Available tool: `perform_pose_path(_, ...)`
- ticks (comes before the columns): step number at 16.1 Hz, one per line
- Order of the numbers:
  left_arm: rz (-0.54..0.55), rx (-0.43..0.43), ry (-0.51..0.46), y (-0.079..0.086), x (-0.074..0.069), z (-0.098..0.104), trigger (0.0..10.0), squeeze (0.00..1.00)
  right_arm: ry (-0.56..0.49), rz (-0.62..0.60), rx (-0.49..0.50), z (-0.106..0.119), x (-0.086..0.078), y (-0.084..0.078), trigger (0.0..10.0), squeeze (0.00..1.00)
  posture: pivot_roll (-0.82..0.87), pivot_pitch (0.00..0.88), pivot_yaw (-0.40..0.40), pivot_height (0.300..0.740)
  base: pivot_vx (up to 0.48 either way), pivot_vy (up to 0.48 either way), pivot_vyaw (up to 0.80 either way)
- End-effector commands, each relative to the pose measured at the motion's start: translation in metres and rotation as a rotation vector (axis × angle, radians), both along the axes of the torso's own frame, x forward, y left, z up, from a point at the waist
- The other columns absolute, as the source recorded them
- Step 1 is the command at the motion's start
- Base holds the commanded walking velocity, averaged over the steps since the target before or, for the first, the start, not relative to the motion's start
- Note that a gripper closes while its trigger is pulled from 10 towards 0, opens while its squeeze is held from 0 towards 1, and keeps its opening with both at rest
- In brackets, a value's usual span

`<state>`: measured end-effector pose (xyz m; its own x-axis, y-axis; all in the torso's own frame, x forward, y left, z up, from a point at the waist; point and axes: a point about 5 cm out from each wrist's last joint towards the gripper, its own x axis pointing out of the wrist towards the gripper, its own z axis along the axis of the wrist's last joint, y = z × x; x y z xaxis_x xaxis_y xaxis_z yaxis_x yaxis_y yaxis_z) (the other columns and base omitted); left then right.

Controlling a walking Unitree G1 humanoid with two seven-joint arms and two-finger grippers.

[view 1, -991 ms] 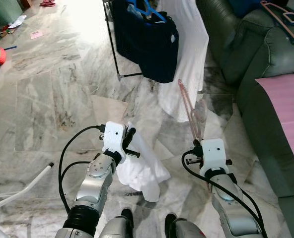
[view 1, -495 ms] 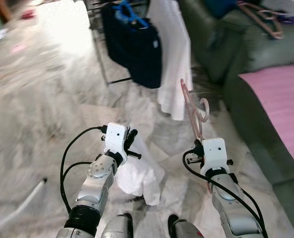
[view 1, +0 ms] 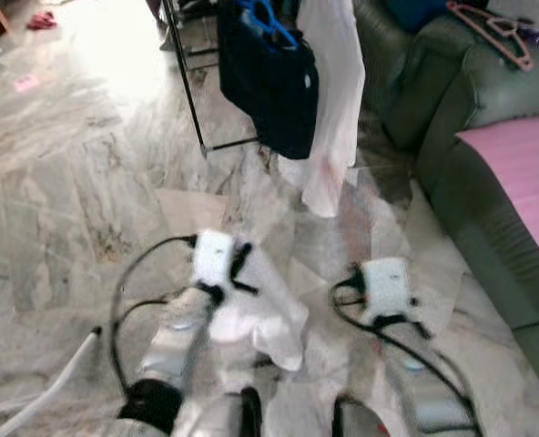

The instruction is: Hang hanger

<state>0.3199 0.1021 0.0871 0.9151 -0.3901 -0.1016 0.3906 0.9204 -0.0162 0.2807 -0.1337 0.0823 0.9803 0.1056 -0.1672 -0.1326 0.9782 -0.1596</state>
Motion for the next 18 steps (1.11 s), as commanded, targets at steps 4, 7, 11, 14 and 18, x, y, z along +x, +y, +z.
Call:
perform_pose_path(4, -0.017, 0.044, -0.058, 0.008, 0.008, 0.01, 10.0, 0.0, -0.011, -0.018, -0.019, 0.004, 0.005, -0.014, 10.0, 0.0, 0.0, 0.218, 0.072, 0.74, 0.0, 0.0, 0.0)
perform_pose_path(7, -0.021, 0.073, -0.093, 0.013, 0.015, 0.017, 10.0, 0.0, -0.008, -0.013, -0.027, 0.003, 0.003, -0.017, 10.0, 0.0, -0.01, 0.223, 0.077, 0.74, 0.0, 0.0, 0.0)
perform_pose_path(11, -0.024, 0.07, -0.1, 0.01, 0.017, 0.018, 10.0, 0.0, -0.003, -0.014, -0.026, 0.002, 0.002, -0.017, 10.0, 0.0, -0.02, 0.231, 0.085, 0.74, 0.0, 0.0, 0.0)
perform_pose_path(14, -0.054, 0.03, -0.113, 0.002, 0.011, 0.016, 10.0, 0.0, 0.004, -0.005, -0.029, 0.0, 0.001, -0.015, 10.0, 0.0, -0.02, 0.234, 0.089, 0.74, 0.0, 0.0, 0.0)
perform_pose_path(18, -0.056, 0.03, -0.108, 0.0, 0.009, 0.014, 10.0, 0.0, 0.005, 0.002, -0.031, 0.0, 0.002, -0.013, 10.0, 0.0, -0.02, 0.238, 0.089, 0.74, 0.0, 0.0, 0.0)
